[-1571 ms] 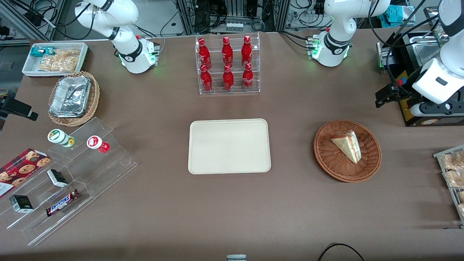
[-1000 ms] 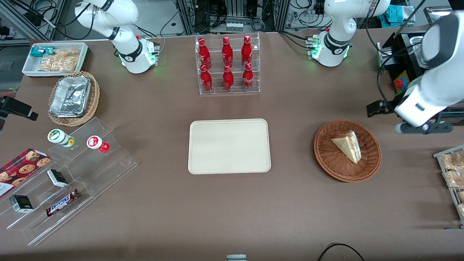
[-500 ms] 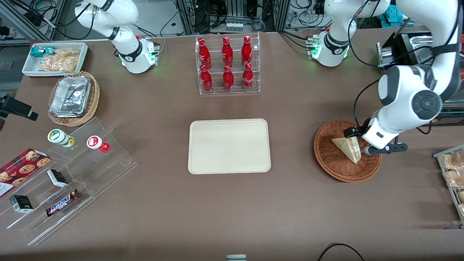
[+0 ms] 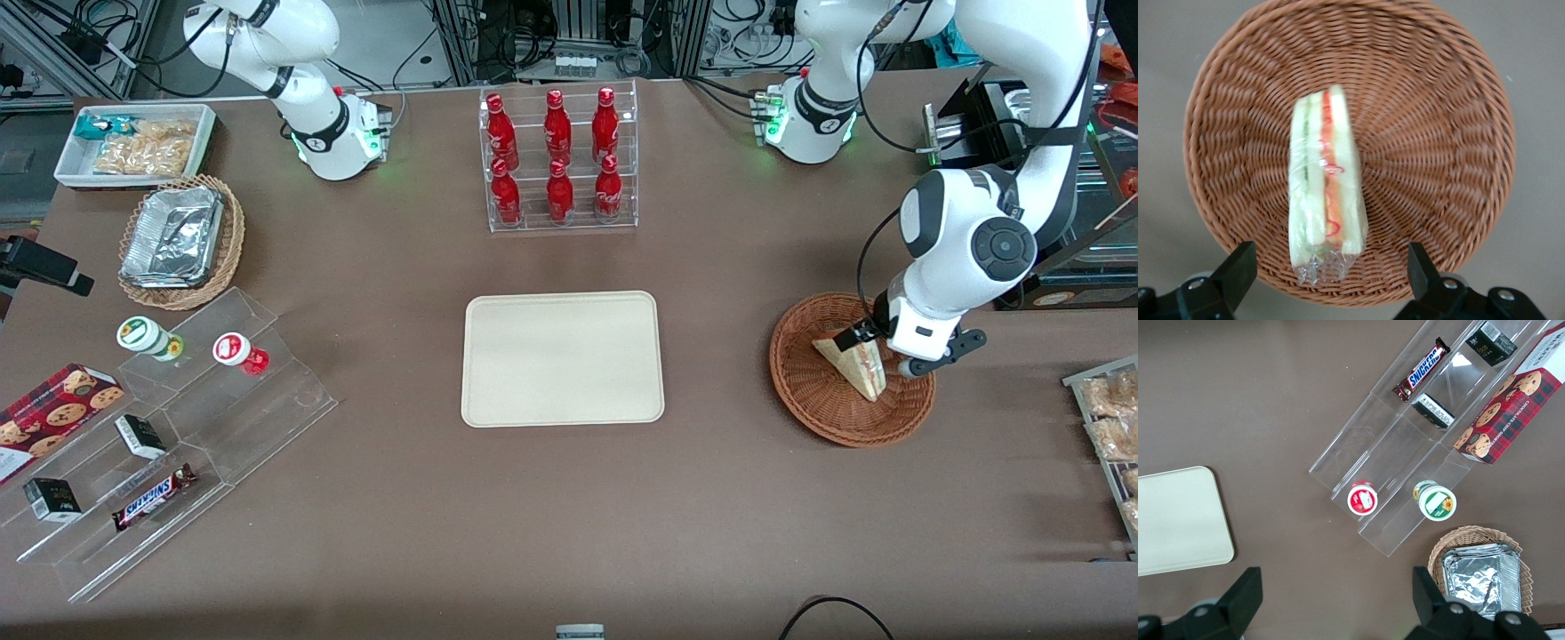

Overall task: Place sandwich from basket to tray
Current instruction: 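Close the left gripper on the wrapped sandwich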

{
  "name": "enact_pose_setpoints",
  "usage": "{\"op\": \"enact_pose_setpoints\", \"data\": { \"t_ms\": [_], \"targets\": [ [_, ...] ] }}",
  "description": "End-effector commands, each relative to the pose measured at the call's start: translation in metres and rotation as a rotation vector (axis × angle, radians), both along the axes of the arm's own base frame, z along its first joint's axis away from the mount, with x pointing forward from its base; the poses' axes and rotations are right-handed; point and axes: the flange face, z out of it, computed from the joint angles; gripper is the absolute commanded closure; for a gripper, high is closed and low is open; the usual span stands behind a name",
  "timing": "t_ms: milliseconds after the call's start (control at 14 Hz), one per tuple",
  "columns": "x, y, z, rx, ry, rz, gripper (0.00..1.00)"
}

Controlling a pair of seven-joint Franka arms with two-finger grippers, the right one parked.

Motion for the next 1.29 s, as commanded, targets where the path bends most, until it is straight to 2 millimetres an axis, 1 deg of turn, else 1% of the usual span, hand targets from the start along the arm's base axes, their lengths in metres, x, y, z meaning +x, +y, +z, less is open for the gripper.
{"op": "enact_pose_setpoints", "data": {
  "t_ms": [0,143,214,286,357,500,571,643,714,786,929,1000,1071,1143,1214],
  "targets": [
    [-0.002,0.004,-0.013,0.014,-0.01,0.144,0.0],
    [0.001,0.02,-0.031,0.011,0.001,0.203,0.0],
    [0.0,0.021,-0.039,0.008,0.012,0.209,0.01],
    [0.0,0.021,-0.045,0.008,0.02,0.213,0.09],
    [0.001,0.021,-0.05,0.008,0.019,0.23,0.24],
    [0.002,0.017,-0.064,0.013,0.016,0.296,0.47],
    [0.001,0.015,-0.067,0.014,0.016,0.317,0.64],
    [0.002,0.013,-0.066,0.016,0.014,0.324,0.8],
    [0.003,0.012,-0.062,0.015,0.011,0.323,0.88],
    [0.006,0.011,-0.056,0.013,0.001,0.318,0.92],
    [0.016,0.008,-0.039,0.018,0.001,0.294,0.92],
    [0.024,0.002,-0.024,0.021,0.015,0.258,0.93],
    [0.031,-0.017,-0.007,0.014,0.044,0.155,0.94],
    [0.038,-0.03,0.01,0.005,0.081,0.04,0.94],
    [0.046,-0.052,0.024,-0.012,0.11,-0.122,0.92]
  ]
}}
